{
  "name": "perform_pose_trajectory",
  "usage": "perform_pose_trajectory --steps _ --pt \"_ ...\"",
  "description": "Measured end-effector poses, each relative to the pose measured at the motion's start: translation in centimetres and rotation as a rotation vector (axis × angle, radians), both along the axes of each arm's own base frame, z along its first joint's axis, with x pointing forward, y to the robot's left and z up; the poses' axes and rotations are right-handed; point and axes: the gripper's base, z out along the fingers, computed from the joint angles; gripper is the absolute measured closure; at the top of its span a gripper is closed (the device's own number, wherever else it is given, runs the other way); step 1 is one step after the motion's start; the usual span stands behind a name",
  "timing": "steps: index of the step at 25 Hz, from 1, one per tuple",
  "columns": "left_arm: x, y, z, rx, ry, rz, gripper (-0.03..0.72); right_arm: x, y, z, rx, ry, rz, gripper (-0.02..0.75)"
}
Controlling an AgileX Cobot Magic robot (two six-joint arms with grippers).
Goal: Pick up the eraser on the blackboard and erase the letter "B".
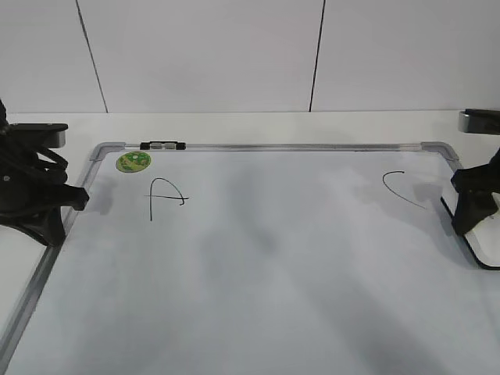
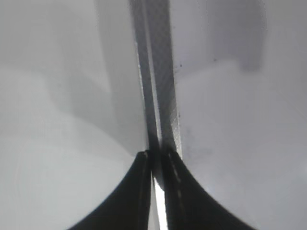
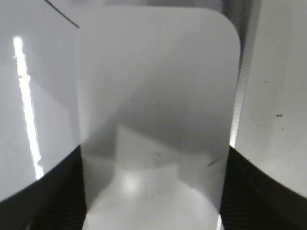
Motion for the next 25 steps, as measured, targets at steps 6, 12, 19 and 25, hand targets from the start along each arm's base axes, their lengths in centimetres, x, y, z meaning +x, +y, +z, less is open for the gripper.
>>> perform_pose_trajectory --steps 6,12,19,25 --pt "0.0 0.0 0.0 0.0 0.0 0.0 0.647 0.01 -0.08 -0.01 -0.009 -0.001 0.005 0.201" --pt "0.0 0.0 0.0 0.0 0.0 0.0 0.646 -0.05 -0.07 -0.01 -0.008 0.005 0.005 0.201" --pt "0.0 0.0 0.0 0.0 0.0 0.0 0.647 -0.04 -0.14 -0.33 -0.014 0.019 0.01 0.201" --pt "0.0 0.0 0.0 0.0 0.0 0.0 0.647 -0.03 -0.14 -0.39 -0.014 0.021 0.008 0.201"
